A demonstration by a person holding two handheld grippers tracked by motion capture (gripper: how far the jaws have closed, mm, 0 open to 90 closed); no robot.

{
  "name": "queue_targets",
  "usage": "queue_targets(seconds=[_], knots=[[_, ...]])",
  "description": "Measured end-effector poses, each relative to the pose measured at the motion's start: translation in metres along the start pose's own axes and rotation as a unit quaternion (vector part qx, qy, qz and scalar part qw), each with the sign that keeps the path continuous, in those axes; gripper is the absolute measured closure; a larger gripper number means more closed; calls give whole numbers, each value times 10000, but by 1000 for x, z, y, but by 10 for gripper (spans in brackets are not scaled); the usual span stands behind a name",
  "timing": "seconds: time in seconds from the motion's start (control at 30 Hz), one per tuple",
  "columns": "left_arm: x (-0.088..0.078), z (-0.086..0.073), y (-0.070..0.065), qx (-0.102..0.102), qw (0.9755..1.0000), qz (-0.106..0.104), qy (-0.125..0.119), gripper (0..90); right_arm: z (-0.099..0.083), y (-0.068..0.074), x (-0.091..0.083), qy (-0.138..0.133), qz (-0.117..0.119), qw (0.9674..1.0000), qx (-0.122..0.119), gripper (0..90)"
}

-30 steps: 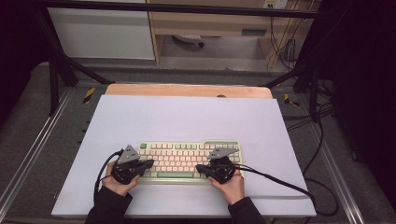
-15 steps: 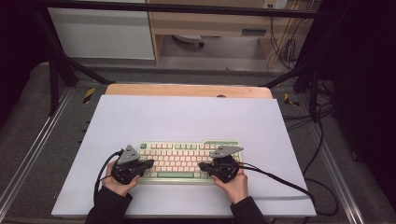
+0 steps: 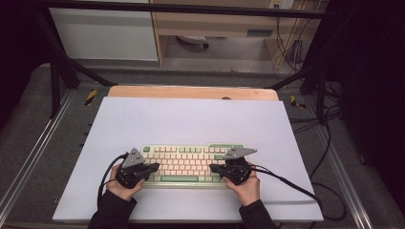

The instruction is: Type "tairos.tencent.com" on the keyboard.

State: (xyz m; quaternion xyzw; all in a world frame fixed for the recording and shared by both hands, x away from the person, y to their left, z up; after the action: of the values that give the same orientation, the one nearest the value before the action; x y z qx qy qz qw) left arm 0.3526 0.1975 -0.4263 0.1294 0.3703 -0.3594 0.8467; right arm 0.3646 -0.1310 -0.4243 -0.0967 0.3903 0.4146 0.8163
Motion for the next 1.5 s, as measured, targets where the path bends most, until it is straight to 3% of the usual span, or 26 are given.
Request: queue_targets(seconds=[0.77, 1.13, 1.5], knots=[[14, 29, -8, 31, 10000, -22, -9, 900, -3, -2, -2, 22, 8, 10000, -20, 900], [32, 43, -9, -28, 10000, 0, 53, 900, -3, -2, -1, 35, 11, 10000, -26, 900], [50, 42, -15, 71, 9997, -1, 240, 900, -3, -1, -2, 20, 27, 10000, -25, 900]])
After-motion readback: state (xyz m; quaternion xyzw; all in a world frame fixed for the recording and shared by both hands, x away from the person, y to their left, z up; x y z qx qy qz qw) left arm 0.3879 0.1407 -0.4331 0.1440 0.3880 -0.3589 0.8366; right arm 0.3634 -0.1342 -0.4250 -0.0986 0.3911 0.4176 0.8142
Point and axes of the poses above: each handheld gripper's, and its own axes: x roughly forward along the jaws, z roughly out of its top, y roughly to its left, the point moved 1 cm from there along x, roughly forward along the jaws, and after that the axes turned 9 degrees about y, right-handed, at the moved point
